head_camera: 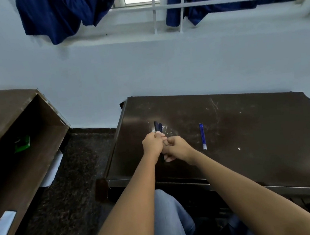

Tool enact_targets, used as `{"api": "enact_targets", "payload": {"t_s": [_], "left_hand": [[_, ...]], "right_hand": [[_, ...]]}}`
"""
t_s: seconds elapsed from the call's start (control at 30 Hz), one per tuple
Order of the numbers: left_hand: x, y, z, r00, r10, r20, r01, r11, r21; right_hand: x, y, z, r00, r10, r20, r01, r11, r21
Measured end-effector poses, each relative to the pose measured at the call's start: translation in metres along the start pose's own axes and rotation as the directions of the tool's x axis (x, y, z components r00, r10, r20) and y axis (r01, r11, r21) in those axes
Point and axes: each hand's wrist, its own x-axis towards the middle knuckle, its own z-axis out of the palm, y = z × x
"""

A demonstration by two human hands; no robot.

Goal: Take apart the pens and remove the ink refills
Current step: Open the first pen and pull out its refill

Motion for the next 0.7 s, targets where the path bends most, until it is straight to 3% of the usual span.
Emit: {"api": "enact_targets", "payload": {"t_s": [0.1,0.23,0.37,0.57,0.7], "left_hand": [[-0.011,-0.001,-0.004,0.998,0.048,-0.033,-0.047,0.999,0.013],[-0.026,-0.010,-0.012,0.973,0.204,0.103,-0.226,0.929,0.294],[-0.031,-0.022,-0.015,0.952,0.233,0.201,-0.294,0.880,0.373],[-0.024,-0.027,-0.015,0.936,0.295,0.189,-0.351,0.792,0.499],[-0.019,-0.031,-0.013,0.938,0.303,0.168,-0.346,0.798,0.493]], "right_hand": [[-0.011,-0.003,-0.005,0.994,0.007,-0.105,-0.001,0.998,0.056],[-0.015,-0.007,-0.010,0.951,0.044,-0.307,0.032,0.971,0.238],[-0.014,-0.013,-0.005,0.961,0.020,-0.277,0.050,0.968,0.246],[-0.001,-0.014,-0.003,0.962,0.140,-0.235,-0.055,0.940,0.337],[0.009,-0.016,-0.006,0.958,0.200,-0.206,-0.111,0.920,0.376]]}}
